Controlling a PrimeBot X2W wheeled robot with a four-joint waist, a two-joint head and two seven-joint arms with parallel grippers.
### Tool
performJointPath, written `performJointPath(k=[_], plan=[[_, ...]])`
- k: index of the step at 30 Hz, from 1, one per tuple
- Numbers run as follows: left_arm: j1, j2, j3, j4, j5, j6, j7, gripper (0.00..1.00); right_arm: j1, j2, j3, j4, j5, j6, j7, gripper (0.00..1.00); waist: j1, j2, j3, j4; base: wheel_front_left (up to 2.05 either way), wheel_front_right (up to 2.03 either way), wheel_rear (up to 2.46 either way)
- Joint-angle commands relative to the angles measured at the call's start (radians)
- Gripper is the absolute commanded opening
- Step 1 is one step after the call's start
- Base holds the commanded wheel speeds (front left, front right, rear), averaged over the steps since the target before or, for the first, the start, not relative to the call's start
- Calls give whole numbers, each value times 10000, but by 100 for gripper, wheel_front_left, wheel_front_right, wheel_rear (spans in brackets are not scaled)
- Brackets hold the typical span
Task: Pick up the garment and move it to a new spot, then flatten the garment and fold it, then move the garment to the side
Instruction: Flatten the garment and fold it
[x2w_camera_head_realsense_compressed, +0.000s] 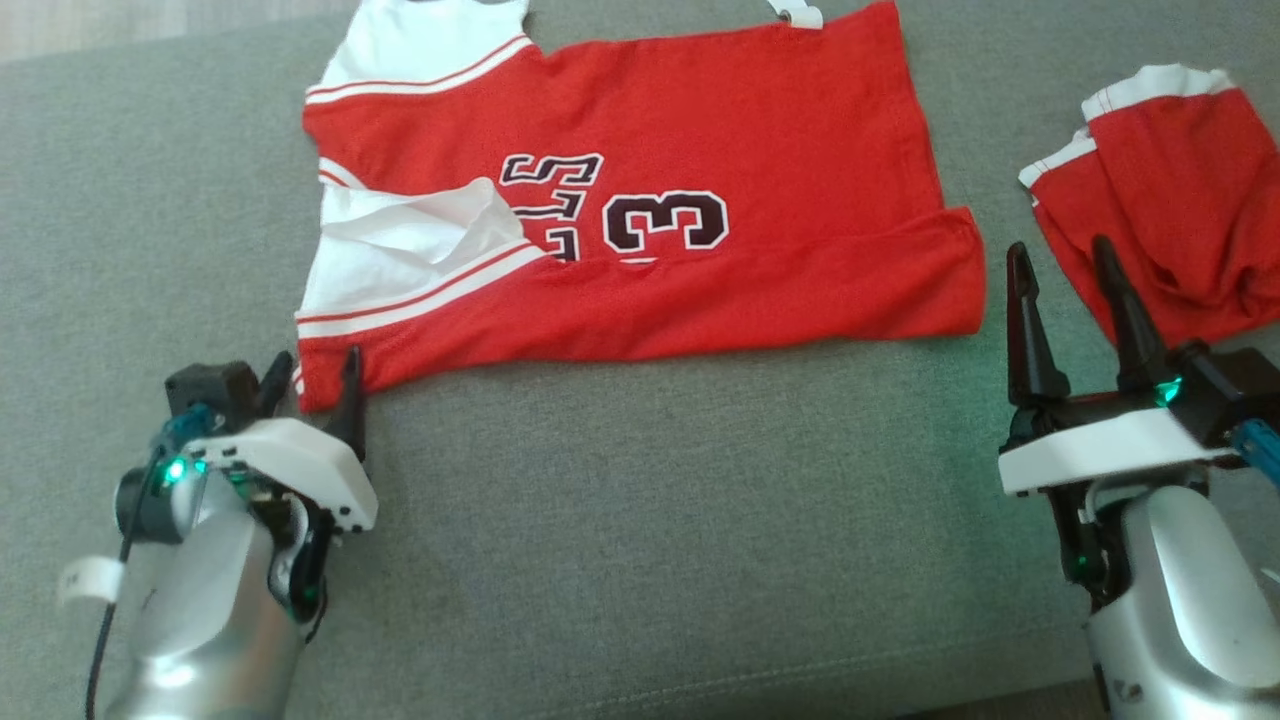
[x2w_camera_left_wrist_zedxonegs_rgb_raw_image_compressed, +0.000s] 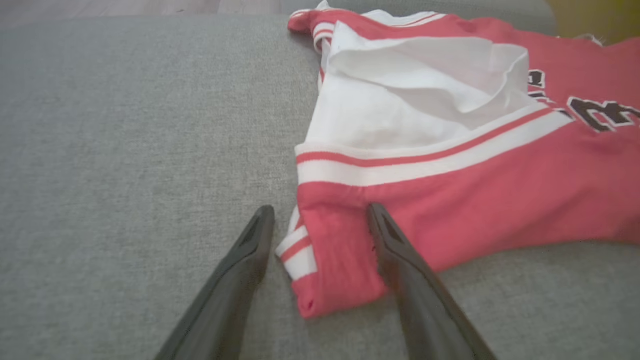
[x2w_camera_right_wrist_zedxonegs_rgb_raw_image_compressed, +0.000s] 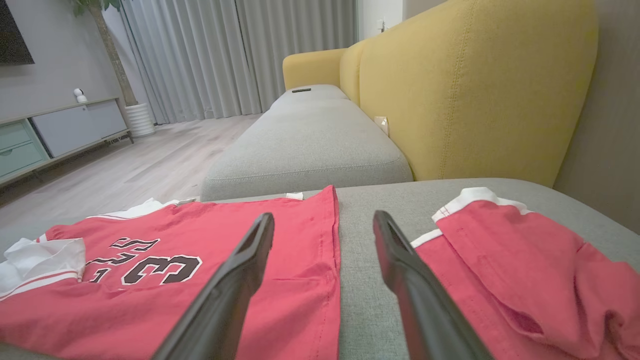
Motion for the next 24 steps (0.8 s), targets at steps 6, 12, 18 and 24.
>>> performJointPath(k=[6, 12, 18, 24], plan=[[-941, 501, 90, 799, 254, 51, 120, 100, -409, 5, 235, -409, -114, -9, 10, 100, -1, 0, 172, -87, 0, 0, 0], [-1348, 332, -326, 1689, 280, -429, 759, 0, -469, 23, 211, -236, -224, -9, 208, 100, -1, 0, 169, -18, 0, 0, 0], [-1577, 102, -435, 1517, 211, -646, -122, 0, -657, 138, -280, 490, -738, -9, 1174, 100, -1, 0, 26, 311, 0, 0, 0], [-1524, 1, -528, 236, 388, -782, -628, 0, -1058, 483, -960, 1519, -936, -9, 2221, 100, -1, 0, -95, 791, 0, 0, 0]])
